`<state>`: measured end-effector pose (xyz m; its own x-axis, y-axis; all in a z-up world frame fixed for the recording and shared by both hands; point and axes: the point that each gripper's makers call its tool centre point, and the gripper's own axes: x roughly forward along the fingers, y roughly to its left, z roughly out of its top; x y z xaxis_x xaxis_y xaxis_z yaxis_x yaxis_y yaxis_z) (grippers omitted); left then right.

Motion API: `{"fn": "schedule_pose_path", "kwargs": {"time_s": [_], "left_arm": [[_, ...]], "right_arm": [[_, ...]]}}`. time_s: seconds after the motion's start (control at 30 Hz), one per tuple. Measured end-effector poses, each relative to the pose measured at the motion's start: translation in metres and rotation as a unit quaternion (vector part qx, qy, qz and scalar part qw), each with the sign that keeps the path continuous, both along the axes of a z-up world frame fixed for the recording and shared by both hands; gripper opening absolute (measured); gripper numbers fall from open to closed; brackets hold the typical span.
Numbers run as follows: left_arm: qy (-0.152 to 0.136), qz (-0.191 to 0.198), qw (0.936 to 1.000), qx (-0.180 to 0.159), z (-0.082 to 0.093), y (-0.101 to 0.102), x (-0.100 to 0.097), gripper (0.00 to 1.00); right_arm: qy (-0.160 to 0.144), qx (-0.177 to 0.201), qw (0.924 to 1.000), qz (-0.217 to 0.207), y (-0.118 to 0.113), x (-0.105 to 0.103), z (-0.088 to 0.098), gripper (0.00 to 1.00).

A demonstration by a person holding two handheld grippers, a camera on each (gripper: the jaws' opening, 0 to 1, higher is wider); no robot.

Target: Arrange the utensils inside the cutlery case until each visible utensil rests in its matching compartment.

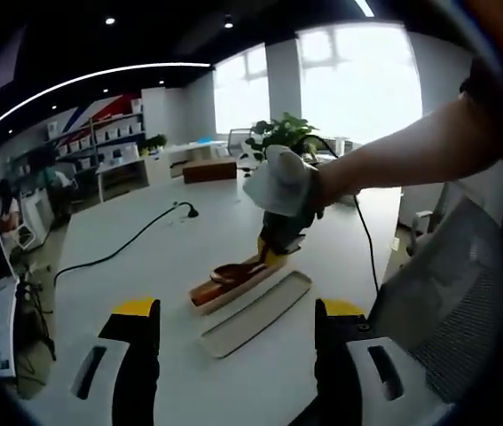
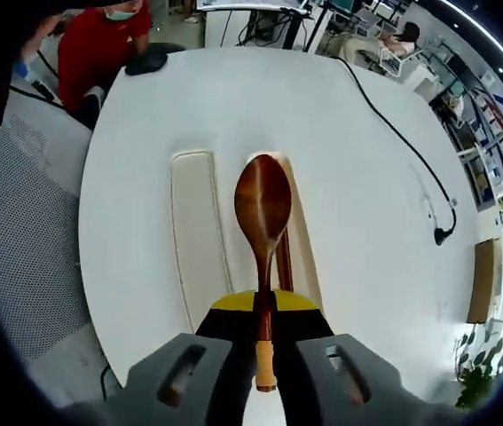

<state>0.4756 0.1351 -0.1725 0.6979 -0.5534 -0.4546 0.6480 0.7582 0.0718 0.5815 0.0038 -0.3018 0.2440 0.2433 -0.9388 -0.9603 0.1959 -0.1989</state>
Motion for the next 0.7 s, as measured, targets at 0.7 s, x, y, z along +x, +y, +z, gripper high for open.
{"fn": "schedule_pose_path", "kwargs": {"time_s": [0.7], "left_arm": [[0.006, -0.004, 1.0000, 0.001, -0.003, -0.001, 0.000, 0.73]], "right_arm": [[0.009, -0.049, 0.9980, 0.038, 0.013, 0.022, -0.021, 0.01]]}}
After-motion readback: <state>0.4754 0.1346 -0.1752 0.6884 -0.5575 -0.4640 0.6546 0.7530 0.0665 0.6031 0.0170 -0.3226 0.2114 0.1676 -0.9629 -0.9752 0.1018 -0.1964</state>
